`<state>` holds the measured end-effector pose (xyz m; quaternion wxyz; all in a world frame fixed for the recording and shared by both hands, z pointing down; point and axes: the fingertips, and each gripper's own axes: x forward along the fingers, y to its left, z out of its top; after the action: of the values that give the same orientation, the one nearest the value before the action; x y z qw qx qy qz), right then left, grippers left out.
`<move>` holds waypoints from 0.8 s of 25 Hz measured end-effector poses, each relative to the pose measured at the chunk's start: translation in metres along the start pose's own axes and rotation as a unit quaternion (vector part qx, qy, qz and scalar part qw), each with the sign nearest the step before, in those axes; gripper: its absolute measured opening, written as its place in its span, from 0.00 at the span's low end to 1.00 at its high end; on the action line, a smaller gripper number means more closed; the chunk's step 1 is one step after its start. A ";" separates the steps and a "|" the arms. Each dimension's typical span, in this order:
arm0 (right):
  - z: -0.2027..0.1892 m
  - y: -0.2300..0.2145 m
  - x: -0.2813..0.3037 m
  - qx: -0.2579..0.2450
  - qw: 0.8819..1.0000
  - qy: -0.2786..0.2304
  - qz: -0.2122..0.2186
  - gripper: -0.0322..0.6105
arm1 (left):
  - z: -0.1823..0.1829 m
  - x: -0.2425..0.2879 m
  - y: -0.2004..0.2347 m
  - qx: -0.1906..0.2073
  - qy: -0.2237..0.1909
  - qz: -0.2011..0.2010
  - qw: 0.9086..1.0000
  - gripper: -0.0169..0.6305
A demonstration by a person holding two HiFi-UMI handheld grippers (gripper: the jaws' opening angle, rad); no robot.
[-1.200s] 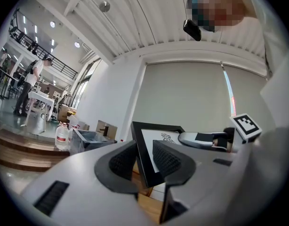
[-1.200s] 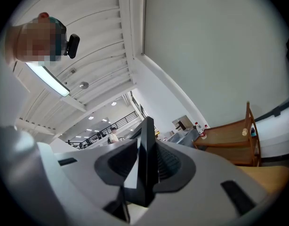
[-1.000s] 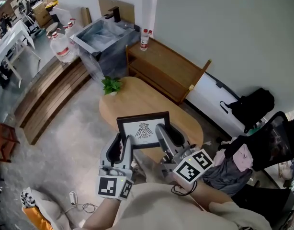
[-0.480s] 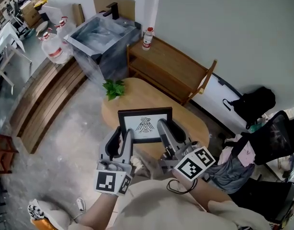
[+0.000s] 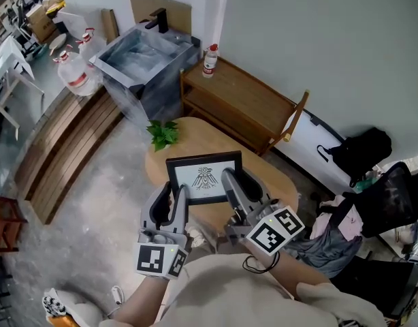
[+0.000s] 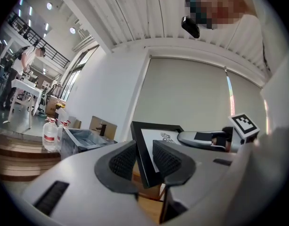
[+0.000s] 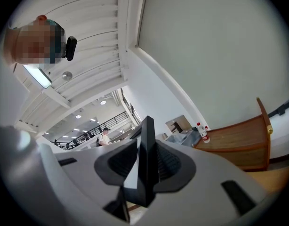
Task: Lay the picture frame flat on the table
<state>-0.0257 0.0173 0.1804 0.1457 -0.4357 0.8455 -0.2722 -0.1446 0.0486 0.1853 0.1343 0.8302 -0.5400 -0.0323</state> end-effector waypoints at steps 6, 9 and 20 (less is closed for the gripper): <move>-0.011 -0.009 0.000 0.007 1.000 0.014 -0.007 0.21 | -0.014 0.003 0.002 0.002 0.012 0.005 1.000 0.19; -0.009 -0.021 0.004 0.008 1.000 0.019 -0.008 0.21 | -0.019 0.012 0.002 -0.017 0.013 0.002 1.000 0.19; 0.015 -0.099 0.080 0.003 1.000 0.008 -0.017 0.21 | -0.029 0.120 0.033 -0.015 -0.002 0.000 1.000 0.19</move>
<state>0.0001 -0.0996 0.2258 0.1355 -0.4471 0.8384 -0.2809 -0.1185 -0.0669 0.2323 0.1460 0.8282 -0.5394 -0.0417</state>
